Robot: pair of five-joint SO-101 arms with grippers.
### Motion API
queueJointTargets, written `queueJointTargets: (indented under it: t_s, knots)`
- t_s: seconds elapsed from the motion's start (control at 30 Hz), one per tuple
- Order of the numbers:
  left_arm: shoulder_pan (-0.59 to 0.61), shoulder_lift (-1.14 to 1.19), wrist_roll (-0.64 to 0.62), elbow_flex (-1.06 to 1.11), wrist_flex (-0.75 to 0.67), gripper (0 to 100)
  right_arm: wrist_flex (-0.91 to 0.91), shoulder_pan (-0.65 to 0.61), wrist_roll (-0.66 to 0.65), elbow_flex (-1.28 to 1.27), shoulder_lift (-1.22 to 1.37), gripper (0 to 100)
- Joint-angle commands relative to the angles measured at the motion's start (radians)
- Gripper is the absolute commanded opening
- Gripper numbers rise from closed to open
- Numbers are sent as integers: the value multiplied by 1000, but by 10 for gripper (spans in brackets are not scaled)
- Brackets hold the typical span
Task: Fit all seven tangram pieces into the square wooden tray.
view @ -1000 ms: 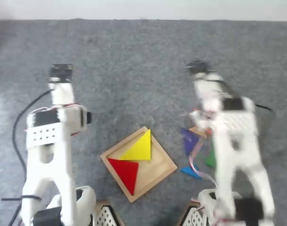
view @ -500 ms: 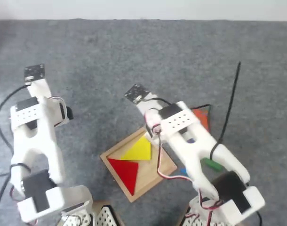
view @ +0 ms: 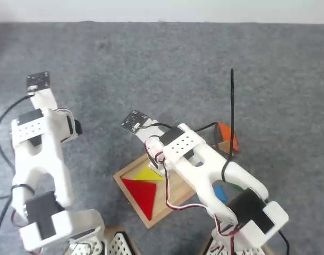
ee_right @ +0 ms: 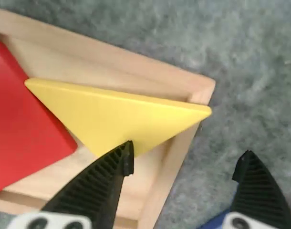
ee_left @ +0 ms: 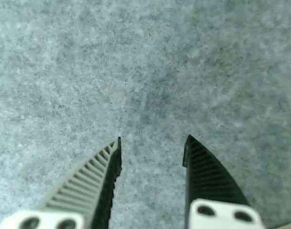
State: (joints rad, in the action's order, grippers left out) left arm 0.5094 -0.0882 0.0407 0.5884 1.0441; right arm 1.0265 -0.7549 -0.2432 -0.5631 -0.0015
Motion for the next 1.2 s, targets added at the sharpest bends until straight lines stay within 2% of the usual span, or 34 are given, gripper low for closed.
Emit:
queueJointTargets:
  t_s: [0.0, 0.37, 0.53, 0.73, 1.17]
  knots:
    - [6, -6, -17, -27, -23, 210, -18, -7, 9, 12, -5, 333]
    - [5, -6, -17, -7, -52, 210, 62, 116, 5, -9, -208, 333]
    - [5, -6, -17, -8, -51, 210, -15, 30, 8, -51, -105, 333]
    - [5, -8, -17, -8, -51, 210, -35, -59, 11, 21, 53, 333]
    - [5, -8, -18, -7, -66, 210, -30, -179, 37, 55, 41, 344]
